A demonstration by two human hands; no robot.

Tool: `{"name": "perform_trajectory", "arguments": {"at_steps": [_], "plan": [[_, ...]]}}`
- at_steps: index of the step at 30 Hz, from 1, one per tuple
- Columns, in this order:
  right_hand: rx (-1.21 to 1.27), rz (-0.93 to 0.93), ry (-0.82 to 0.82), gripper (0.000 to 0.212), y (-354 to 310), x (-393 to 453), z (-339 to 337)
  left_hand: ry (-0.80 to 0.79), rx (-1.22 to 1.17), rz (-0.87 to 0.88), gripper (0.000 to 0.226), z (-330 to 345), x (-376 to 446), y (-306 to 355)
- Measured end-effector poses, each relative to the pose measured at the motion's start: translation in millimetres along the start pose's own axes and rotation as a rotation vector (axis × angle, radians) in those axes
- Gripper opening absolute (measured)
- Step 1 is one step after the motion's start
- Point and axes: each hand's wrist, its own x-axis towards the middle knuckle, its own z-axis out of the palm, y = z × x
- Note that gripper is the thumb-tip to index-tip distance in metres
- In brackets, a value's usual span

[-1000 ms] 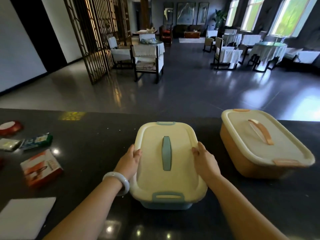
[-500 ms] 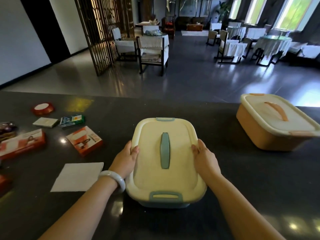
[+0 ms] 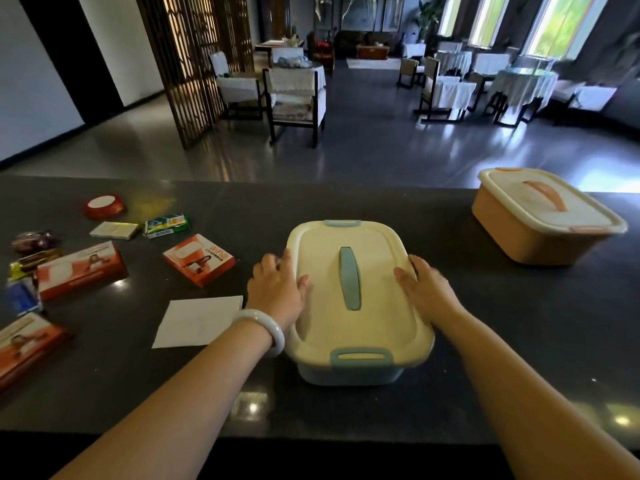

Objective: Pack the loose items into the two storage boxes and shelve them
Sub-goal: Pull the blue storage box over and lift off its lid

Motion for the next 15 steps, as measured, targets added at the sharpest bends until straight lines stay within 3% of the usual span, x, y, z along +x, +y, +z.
{"name": "perform_trajectory", "arguments": {"at_steps": [2, 4, 6, 9, 15], "plan": [[-0.148, -0.082, 0.12, 0.057, -4.8, -15.6, -3.3, 0.058, 0.025, 0.233, 0.061, 3.2, -14.6, 0.4], [-0.114, -0.217, 0.121, 0.046, -12.7, -43.3, -3.0, -0.034, 0.028, 0.369, 0.06, 9.3, -25.7, -0.4], [-0.017, -0.304, -0.058, 0.037, -16.6, -75.7, -0.6, -0.132, 0.074, 0.386, 0.061, 16.4, -30.6, -2.5], [0.023, -0.392, -0.277, 0.039, -9.5, -110.2, 1.5, -0.143, 0.064, 0.357, 0.06, 20.6, -30.3, -1.9], [0.127, -0.424, -0.172, 0.031, -4.3, -118.5, 8.1, -0.127, 0.034, 0.335, 0.06, 23.5, -32.0, 0.9]]}}
